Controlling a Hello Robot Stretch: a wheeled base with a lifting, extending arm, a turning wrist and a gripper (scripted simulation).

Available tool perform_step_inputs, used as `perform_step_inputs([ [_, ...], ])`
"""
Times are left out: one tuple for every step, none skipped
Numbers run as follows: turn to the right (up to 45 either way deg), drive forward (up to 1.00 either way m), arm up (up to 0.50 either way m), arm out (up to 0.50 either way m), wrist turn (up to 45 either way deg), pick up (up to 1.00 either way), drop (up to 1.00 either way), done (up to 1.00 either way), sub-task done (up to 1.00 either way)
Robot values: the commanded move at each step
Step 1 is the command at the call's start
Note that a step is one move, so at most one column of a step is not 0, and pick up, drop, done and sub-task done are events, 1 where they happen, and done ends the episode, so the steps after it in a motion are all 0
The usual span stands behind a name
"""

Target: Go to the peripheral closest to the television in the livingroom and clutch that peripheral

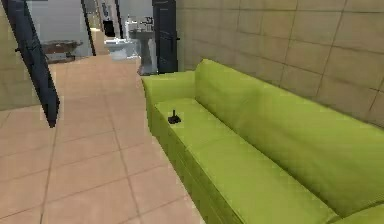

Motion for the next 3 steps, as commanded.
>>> perform_step_inputs([
  [-30.0,0.0,0.0,0.0,0.0,0.0,0.0,0.0,0.0],
  [0.0,0.2,0.0,0.0,0.0,0.0,0.0,0.0,0.0],
  [3.0,0.0,0.0,0.0,0.0,0.0,0.0,0.0,0.0],
])
